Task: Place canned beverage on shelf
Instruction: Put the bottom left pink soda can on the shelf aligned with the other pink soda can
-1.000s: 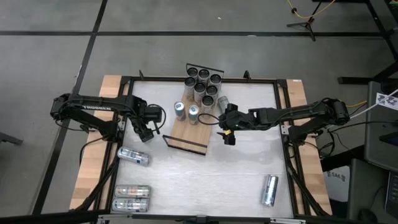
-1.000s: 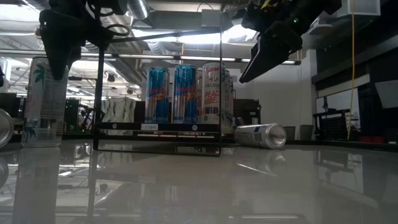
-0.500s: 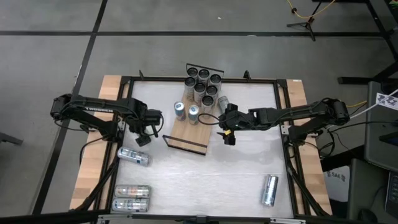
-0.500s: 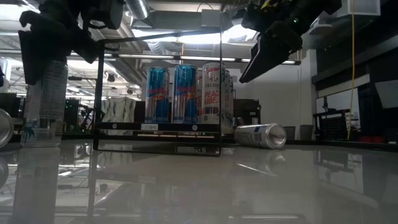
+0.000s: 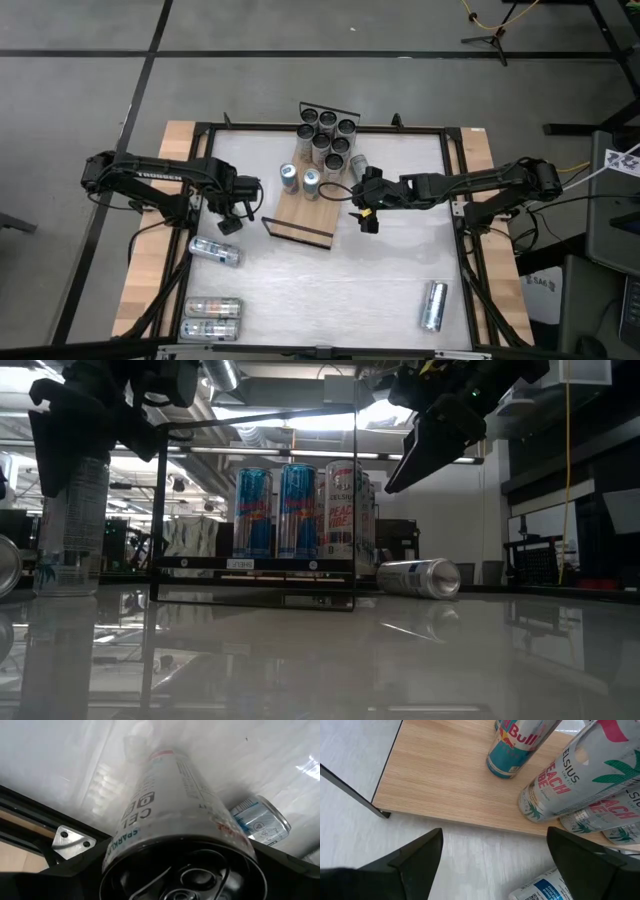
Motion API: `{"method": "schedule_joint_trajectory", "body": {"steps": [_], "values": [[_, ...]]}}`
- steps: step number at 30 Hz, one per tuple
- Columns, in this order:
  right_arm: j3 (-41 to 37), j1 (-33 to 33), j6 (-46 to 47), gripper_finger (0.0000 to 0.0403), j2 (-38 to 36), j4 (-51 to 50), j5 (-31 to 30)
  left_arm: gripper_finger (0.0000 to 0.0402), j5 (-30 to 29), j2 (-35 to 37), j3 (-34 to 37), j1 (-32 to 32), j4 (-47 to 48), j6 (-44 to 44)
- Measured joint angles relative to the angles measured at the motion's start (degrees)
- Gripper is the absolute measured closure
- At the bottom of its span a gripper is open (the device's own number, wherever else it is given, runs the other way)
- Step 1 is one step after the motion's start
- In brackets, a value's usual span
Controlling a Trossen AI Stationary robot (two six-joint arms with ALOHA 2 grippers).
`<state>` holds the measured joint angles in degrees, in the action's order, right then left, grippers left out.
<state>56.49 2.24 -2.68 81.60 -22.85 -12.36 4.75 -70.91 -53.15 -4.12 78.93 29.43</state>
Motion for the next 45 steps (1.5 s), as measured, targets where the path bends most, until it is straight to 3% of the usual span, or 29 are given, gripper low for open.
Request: {"method": "schedule_joint_trajectory", "body": {"steps": [11, 18, 22, 28, 35, 39, 45], "values": [[0.00, 0.00, 0.00, 0.0052, 0.00, 0.00, 0.00, 0.0062, -2.51, 0.00, 0.00, 0.01, -0.21, 4.74], [0.00, 0.00, 0.01, 0.0052, 0.00, 0.00, 0.00, 0.0134, -2.45, 0.00, 0.00, 0.02, -1.66, 10.25], [0.00, 0.00, 0.01, 0.0052, 0.00, -0.02, 0.00, 0.0174, -2.73, 0.11, -0.04, 0.02, -4.10, 19.60], [0.00, 0.00, 0.00, 0.0052, 0.00, 0.00, 0.00, 0.0174, -5.70, 0.15, -0.13, -0.56, -5.02, 41.39], [0.00, 0.00, 0.00, 0.0052, 0.00, 0.02, 0.00, 0.0163, -6.65, 0.13, -0.11, -4.34, -5.29, 54.36], [0.00, 0.00, 0.01, 0.0052, 0.00, 0.02, 0.00, 0.0139, -7.17, 0.04, 0.00, -6.71, -5.88, 60.33], [0.02, 0.00, 0.00, 0.0052, 0.00, 0.02, 0.00, 0.0118, -3.30, -0.11, 0.13, -8.39, -7.87, 60.20]]}}
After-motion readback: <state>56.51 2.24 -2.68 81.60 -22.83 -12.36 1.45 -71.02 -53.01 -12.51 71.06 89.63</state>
